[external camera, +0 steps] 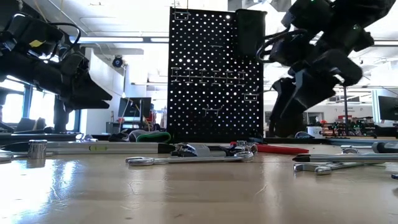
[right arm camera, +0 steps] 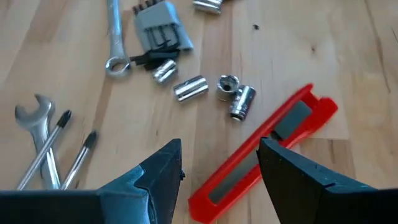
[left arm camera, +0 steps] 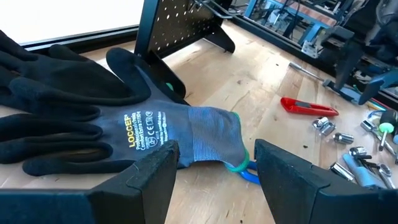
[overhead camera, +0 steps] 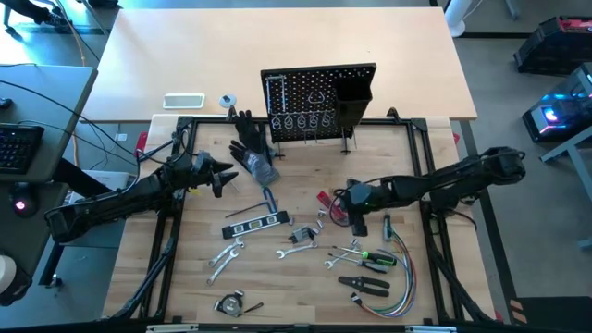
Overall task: Hang tools onto peg board
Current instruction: Hang the top gray screwdriver on the pegboard
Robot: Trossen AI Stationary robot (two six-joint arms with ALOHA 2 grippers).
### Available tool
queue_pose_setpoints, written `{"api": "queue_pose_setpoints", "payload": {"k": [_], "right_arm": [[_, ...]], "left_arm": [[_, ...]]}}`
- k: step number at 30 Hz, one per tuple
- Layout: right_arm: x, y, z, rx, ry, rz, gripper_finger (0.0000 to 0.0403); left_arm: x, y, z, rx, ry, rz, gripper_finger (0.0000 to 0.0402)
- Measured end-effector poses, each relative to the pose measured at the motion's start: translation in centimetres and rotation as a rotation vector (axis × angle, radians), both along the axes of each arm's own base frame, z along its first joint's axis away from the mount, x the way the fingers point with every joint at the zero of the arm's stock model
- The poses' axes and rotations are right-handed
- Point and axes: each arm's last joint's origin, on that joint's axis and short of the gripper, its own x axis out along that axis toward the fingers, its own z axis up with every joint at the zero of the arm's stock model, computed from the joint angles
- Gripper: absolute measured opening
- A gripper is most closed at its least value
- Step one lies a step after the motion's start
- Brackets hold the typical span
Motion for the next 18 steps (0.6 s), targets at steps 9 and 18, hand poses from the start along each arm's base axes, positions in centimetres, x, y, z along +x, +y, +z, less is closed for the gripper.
{"api": "queue_pose_setpoints", "payload": {"k": [9,18], "right_arm": [[-0.3,1.1,-0.2,-0.126,0.011,-0.008,0.0206],[-2.8,2.1,-1.1,-0.058,0.322,-0.061,0.0188]], "left_arm": [[-0.1,0.1,0.0,0.007,0.009,0.029,0.0204],[-0.1,0.1,-0.1,0.006,0.01,0.029,0.0204]]}}
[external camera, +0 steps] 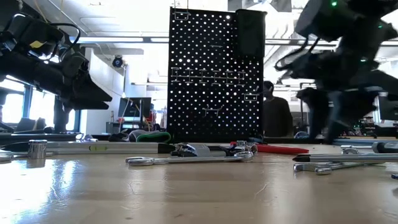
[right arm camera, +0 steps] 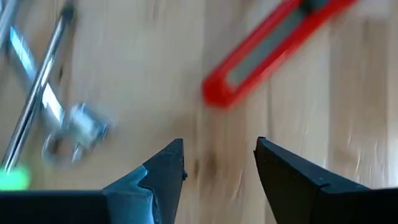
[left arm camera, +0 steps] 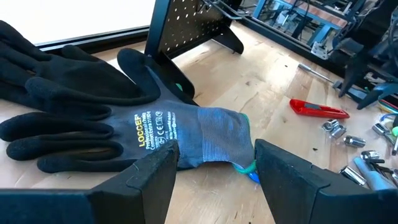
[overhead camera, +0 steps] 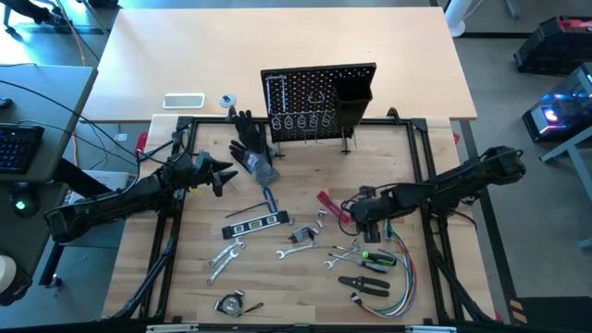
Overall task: Hang tools onto peg board
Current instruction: Hang the top gray screwdriver on the pegboard
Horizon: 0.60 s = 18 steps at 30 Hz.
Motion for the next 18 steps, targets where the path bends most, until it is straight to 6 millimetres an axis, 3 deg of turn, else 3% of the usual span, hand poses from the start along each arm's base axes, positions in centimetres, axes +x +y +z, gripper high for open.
{"api": "queue_pose_setpoints", "payload": {"k": [8,18], "right_arm": [[0.2,2.5,3.4,0.012,0.1,0.101,0.0155],[-1.5,5.8,3.6,0.096,0.168,0.116,0.0154]], "left_arm": [[0.0,0.0,0.0,-0.001,0.0,0.0,0.0204],[0.0,0.0,0.0,-0.001,0.0,0.0,0.0204]]}}
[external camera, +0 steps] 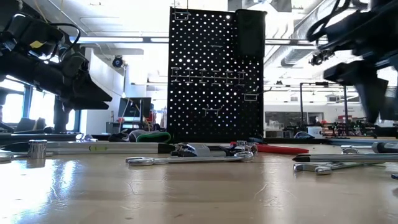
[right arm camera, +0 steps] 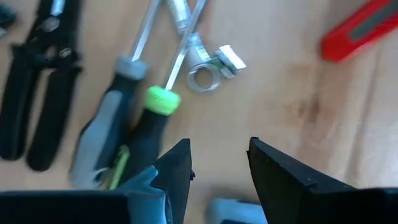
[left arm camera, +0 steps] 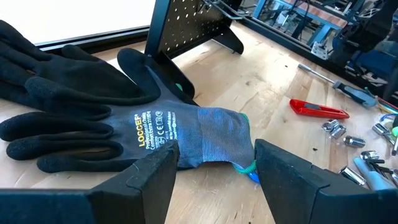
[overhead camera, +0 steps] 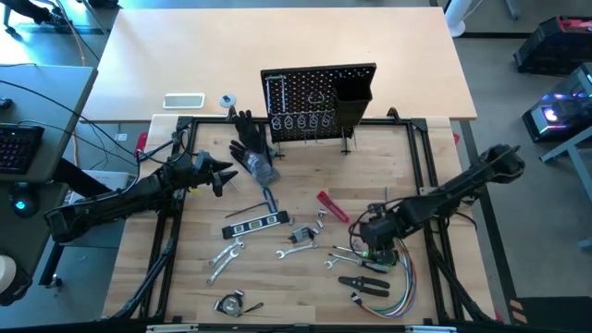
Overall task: Hang tools onto peg board
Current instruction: Hang the top gray screwdriver on the pegboard
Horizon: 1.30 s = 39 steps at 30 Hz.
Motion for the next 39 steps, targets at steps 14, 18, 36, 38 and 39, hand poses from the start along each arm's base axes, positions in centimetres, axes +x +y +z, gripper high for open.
{"api": "queue_pose_setpoints", "payload": {"k": [14,18,36,38,39], "right_arm": [[-2.2,2.2,-0.5,-0.101,0.011,0.101,0.0197],[-3.1,2.1,-1.5,-0.126,0.051,0.117,0.0236],[-4.7,1.8,-4.9,-0.365,0.15,0.215,0.0248],[-4.6,2.0,-5.8,-0.384,0.196,0.223,0.0248],[-4.5,2.1,-6.3,-0.393,0.221,0.225,0.0248]], "left_arm": [[0.0,0.0,0.0,-0.001,0.001,0.0,0.0204],[0.0,0.0,0.0,0.0,0.001,0.0,0.0204],[0.0,0.0,0.0,0.011,0.007,0.0,0.0204],[0.0,0.0,0.0,0.016,0.009,-0.002,0.0204],[0.0,0.0,0.0,0.015,0.01,-0.001,0.0204]]}}
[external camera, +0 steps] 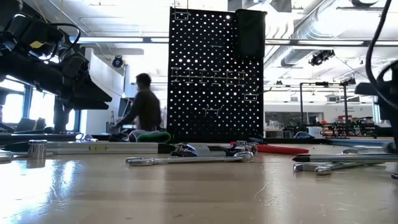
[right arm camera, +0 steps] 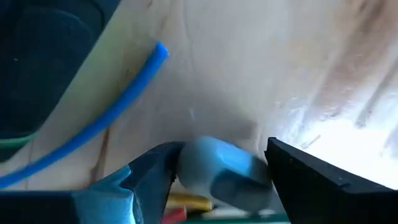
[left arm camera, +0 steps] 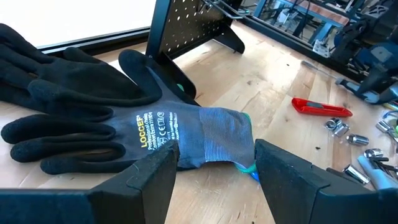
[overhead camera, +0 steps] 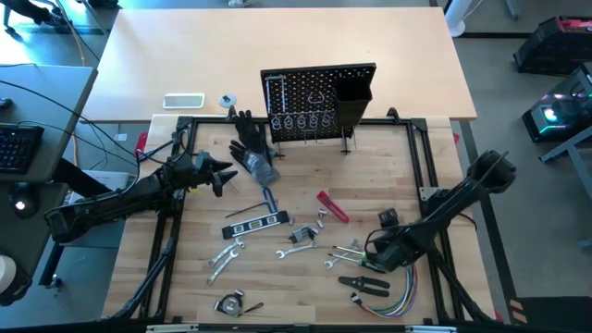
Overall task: Hang tools onto peg board
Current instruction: Hang the top gray screwdriver on the pegboard
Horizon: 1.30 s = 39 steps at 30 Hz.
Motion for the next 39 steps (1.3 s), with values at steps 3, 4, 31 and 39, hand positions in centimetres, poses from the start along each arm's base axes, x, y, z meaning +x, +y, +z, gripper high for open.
{"api": "queue_pose_setpoints", "payload": {"k": [3,4,31,39], "right_arm": [[0.3,0.2,-0.8,-0.04,0.037,-0.006,0.0248],[0.5,0.3,-0.9,-0.053,0.036,-0.009,0.0247],[4.9,-2.5,1.5,-0.196,-0.165,-0.177,0.0011],[6.2,-3.8,2.5,-0.11,-0.17,-0.229,0.0004]], "left_arm": [[0.0,0.0,0.0,0.0,0.0,0.0,0.0204],[0.0,0.0,0.0,0.0,0.0,0.001,0.0204],[0.0,0.0,0.0,-0.009,-0.006,0.004,0.0204],[0.0,0.0,0.0,-0.008,-0.005,0.005,0.0204]]}}
